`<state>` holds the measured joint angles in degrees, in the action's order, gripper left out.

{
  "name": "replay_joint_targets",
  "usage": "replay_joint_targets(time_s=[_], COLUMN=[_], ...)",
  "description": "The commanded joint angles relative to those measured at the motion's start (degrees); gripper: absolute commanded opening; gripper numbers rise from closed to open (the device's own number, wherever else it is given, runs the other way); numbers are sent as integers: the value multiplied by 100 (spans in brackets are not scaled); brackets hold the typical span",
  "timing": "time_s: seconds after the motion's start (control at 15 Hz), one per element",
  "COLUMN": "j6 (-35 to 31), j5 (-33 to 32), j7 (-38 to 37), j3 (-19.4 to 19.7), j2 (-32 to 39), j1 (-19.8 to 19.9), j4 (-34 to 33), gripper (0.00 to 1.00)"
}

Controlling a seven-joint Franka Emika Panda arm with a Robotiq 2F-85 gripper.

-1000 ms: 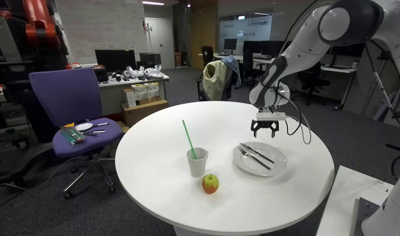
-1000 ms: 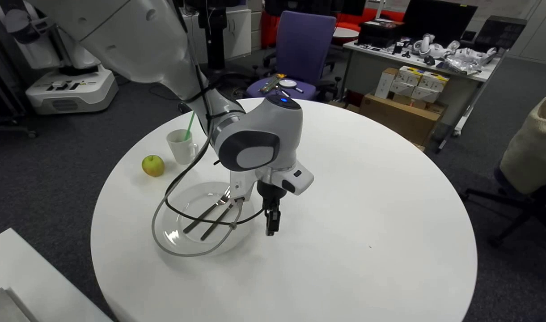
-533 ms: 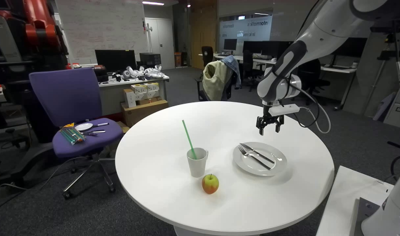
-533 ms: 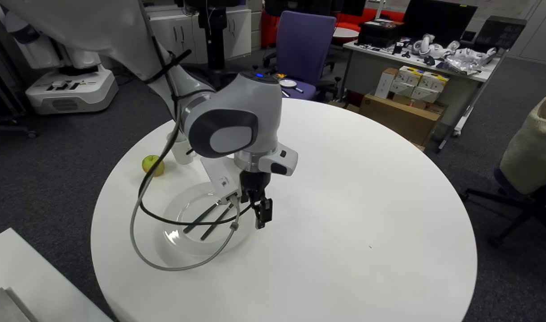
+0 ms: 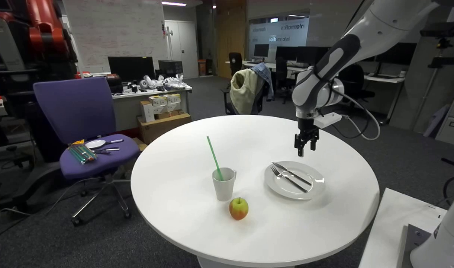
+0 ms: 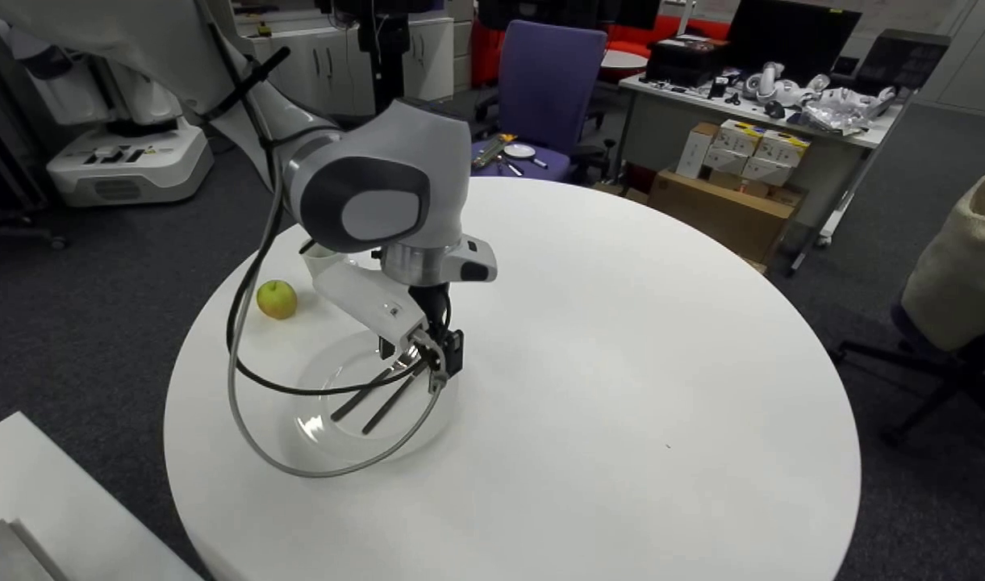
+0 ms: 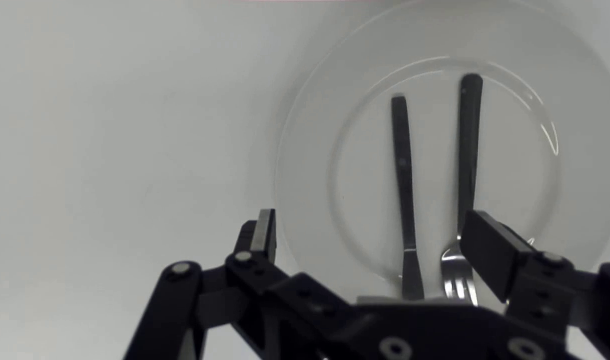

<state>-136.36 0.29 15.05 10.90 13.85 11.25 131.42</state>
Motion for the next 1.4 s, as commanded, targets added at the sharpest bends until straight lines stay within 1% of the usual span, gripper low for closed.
replay_joint_targets(time_s=[0.0, 0.2, 0.6, 0.67, 0.8, 0.87, 1.07, 1.33], j6=[60, 76, 76, -43, -136, -284, -461, -492], j5=[-142, -267, -276, -421, -617, -863, -1356, -1535], j7=[158, 364, 381, 227, -306, -775, -1653, -2504], j3=[-89, -102, -103, -90, -144, -177, -442, -861], j2=[3, 27, 27, -36, -164, -248, -350, -306], j1=[69, 73, 74, -5, -230, -436, -973, -1566], j4=[13, 66, 67, 90, 71, 108, 95, -159], gripper=[100, 100, 100, 100, 100, 100, 100, 100])
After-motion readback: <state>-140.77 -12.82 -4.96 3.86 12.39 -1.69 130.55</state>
